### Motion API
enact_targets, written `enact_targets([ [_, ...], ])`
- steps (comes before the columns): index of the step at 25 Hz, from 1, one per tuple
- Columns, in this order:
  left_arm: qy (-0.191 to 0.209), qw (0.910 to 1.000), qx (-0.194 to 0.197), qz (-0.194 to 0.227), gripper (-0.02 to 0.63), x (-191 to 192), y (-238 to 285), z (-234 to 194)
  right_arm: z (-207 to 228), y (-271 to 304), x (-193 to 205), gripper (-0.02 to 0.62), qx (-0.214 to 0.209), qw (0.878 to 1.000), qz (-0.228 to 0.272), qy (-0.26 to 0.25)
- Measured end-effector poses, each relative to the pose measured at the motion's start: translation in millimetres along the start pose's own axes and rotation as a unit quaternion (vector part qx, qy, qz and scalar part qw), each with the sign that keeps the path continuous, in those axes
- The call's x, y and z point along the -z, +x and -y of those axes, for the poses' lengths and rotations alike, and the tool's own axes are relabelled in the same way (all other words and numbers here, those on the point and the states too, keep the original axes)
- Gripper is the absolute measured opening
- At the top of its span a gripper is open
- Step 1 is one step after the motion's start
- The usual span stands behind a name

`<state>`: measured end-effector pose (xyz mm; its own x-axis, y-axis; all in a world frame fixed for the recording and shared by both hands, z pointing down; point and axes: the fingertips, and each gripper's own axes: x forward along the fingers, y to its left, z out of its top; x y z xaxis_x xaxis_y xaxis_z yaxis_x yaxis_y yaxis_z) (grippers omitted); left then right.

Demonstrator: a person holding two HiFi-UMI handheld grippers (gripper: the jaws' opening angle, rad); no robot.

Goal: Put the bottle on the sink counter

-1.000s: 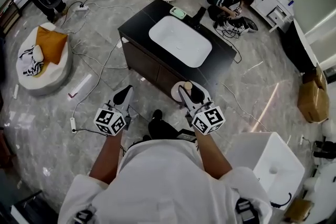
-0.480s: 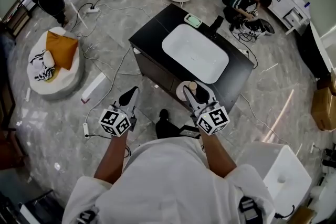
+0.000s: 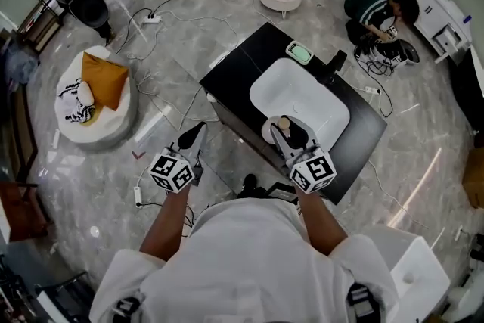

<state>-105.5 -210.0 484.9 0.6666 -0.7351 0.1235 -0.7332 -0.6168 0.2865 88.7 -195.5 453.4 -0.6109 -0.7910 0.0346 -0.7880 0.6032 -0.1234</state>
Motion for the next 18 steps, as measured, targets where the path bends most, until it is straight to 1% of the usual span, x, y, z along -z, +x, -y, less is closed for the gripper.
enact_targets([
  [3, 0.006, 0.9999, 0.012, -0.001, 0.017, -8, 29, -8, 17, 19, -4, 0.146, 0.003, 1.0, 0.006, -0.007],
  [6, 0.011, 0.9996, 0.026, -0.007, 0.017, -17, 54, -8, 35, 27, -8, 0.146, 0.015, 1.0, 0.002, -0.009],
  [9, 0.011, 0.9993, 0.035, -0.006, 0.017, -24, 75, -11, 52, 34, -10, 0.146, 0.018, 1.0, -0.002, -0.013],
  [11, 0.013, 0.9991, 0.04, -0.008, 0.017, -26, 86, -16, 63, 39, -8, 0.146, 0.029, 1.0, -0.003, -0.009],
  [18, 0.023, 0.9969, 0.072, -0.022, 0.017, -37, 139, -47, 100, 75, -12, 0.146, 0.061, 0.998, -0.006, -0.007],
])
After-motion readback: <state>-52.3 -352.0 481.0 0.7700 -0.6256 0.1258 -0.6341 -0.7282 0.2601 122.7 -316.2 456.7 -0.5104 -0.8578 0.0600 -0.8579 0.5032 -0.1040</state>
